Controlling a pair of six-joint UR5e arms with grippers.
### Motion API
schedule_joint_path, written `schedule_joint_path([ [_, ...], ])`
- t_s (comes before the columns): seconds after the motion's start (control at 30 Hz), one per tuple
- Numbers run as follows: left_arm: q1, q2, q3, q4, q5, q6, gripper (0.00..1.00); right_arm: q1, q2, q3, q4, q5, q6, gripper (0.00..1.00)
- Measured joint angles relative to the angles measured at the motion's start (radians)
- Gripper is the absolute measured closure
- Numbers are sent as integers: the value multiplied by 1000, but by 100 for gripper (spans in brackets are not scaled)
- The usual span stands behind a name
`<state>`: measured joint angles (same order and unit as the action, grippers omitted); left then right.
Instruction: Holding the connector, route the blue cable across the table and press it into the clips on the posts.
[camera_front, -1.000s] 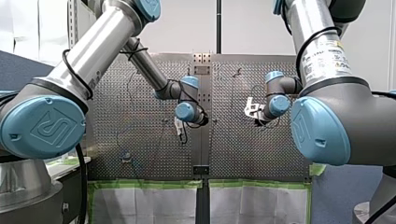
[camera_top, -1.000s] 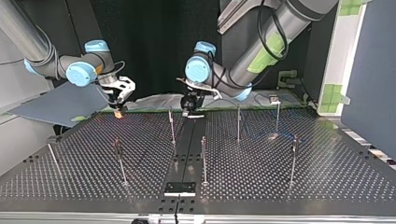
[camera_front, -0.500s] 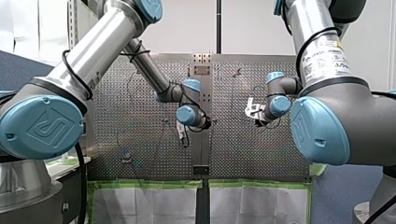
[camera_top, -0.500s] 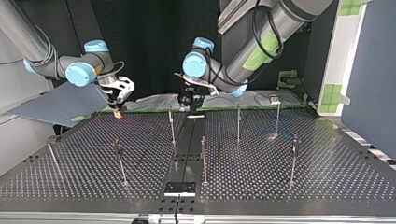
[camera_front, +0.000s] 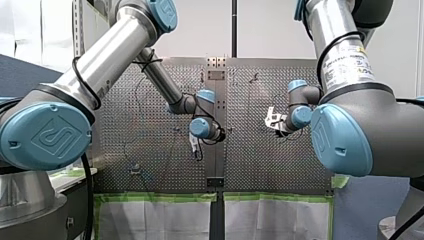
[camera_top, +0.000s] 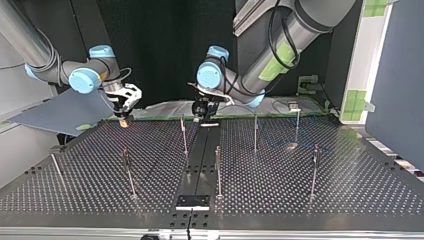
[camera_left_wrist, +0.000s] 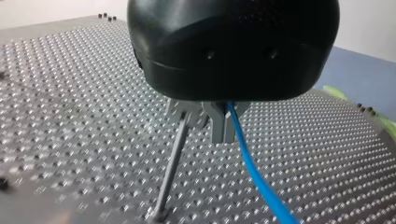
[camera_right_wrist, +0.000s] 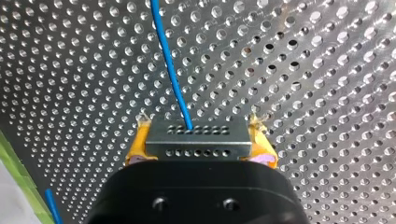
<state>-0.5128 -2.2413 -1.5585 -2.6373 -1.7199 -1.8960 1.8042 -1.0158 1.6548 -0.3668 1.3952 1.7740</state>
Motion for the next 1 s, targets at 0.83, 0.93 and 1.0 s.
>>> schedule_joint_path([
  [0.83,59,-82,179,-103,79,23,100,-39,51,-79,-2,-7,-4,100],
  [0.93,59,-85,182,-107,71,24,100,-45,57,-84,-2,-7,-5,100],
  [1.0,63,-85,182,-109,68,23,100,-50,58,-86,-2,-7,-5,100],
])
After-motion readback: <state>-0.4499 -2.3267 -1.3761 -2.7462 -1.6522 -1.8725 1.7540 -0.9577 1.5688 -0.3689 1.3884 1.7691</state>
